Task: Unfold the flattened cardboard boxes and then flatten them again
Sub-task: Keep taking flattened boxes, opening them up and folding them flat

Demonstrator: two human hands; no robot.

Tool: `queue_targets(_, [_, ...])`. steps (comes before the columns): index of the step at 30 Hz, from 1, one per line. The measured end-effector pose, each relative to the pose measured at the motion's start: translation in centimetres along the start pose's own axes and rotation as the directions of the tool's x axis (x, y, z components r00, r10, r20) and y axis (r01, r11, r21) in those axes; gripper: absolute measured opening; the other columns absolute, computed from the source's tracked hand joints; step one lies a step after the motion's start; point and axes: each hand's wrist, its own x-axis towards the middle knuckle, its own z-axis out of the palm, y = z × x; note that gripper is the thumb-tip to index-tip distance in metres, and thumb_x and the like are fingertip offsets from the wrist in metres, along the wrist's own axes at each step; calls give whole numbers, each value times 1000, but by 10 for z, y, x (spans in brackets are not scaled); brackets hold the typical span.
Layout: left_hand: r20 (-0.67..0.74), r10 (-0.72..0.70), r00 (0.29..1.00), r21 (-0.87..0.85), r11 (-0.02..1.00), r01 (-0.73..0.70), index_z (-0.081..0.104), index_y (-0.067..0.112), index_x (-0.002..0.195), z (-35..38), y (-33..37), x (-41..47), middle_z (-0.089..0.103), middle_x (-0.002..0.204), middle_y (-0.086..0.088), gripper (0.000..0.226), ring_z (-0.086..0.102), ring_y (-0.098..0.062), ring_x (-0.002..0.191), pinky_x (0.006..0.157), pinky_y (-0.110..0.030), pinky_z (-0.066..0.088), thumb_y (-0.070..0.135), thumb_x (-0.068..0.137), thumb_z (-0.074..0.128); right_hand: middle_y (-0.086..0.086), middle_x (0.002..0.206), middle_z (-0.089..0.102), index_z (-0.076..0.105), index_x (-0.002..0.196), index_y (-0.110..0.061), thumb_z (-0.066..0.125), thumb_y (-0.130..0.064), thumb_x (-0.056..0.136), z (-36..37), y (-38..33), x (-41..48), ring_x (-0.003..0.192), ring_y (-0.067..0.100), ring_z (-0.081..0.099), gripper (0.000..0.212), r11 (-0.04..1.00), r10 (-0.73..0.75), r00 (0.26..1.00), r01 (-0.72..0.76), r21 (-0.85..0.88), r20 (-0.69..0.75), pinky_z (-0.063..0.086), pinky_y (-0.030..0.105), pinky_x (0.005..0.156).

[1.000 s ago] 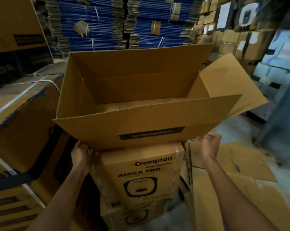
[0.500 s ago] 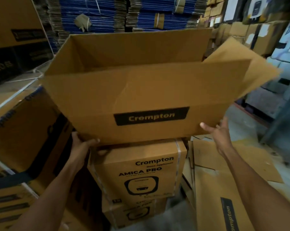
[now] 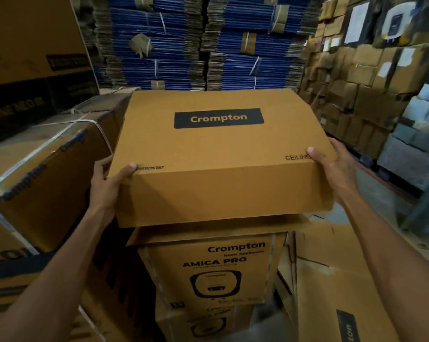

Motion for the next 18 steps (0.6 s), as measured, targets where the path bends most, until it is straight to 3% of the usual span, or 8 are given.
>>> queue_targets(3, [18, 5, 1000, -34, 999, -4, 34, 34, 152, -2, -7, -10, 43, 134, 5, 73, 53, -16, 109, 83, -34, 42, 45, 90, 71, 1, 137, 55, 50, 139, -33, 70, -62, 83, 5, -3, -6, 113, 18, 51, 66, 999, -21, 1000, 22, 34, -21, 42, 43, 94])
queue_targets(5, [72, -35, 997, -94, 995, 42, 32, 36, 153, -5, -14, -20, 49, 132, 7, 75, 55, -13, 109, 85, -35, 45, 51, 90, 70, -2, 128, 62, 57, 128, -35, 68, -71, 77, 5, 4, -18, 110, 19, 58, 63, 987, 30, 1000, -30, 160, -2, 46, 48, 98])
queue_targets(8, [190, -150, 970, -122, 977, 175, 36, 36, 152, -13, -33, -39, 56, 136, 6, 96, 56, -21, 123, 104, -48, 46, 68, 70, 74, -4, 124, 67, 61, 125, -36, 71, -85, 57, 3, 27, -40, 116, 23, 62, 84, 926, 180, 970, -224, 305, 164, 46, 50, 101])
queue_targets(11, [265, -227, 937, -86, 962, 258, 32, 31, 155, -14, -42, -51, 52, 145, 2, 127, 52, -24, 131, 115, -55, 37, 76, 48, 83, -3, 128, 66, 57, 130, -29, 79, -68, 63, 7, 39, -53, 122, 20, 59, 80, 910, 186, 943, -272, 313, 277, 39, 47, 113])
queue_targets(13, [270, -213, 939, -72, 968, 240, 28, 31, 157, -9, -34, -52, 49, 149, 2, 127, 49, -22, 133, 116, -53, 35, 73, 50, 84, -5, 122, 66, 56, 134, -21, 79, -51, 75, 5, 34, -48, 126, 21, 55, 70, 911, 210, 943, -285, 299, 259, 35, 41, 114])
queue_targets(15, [261, -190, 947, -36, 978, 206, 28, 32, 158, -8, -21, -49, 45, 152, 5, 116, 44, -18, 134, 116, -45, 32, 63, 61, 82, -4, 125, 63, 52, 141, -16, 79, -59, 71, -1, 25, -41, 131, 24, 50, 87, 920, 230, 941, -294, 259, 249, 33, 37, 105])
queue_targets(18, [216, -164, 963, -16, 985, 171, 38, 29, 154, -16, 2, -33, 51, 149, 3, 110, 47, -20, 135, 115, -44, 34, 57, 58, 84, -3, 134, 60, 51, 145, -23, 77, -86, 36, -15, 8, -33, 127, 23, 52, 128, 960, 142, 964, -189, 205, 224, 34, 40, 104])
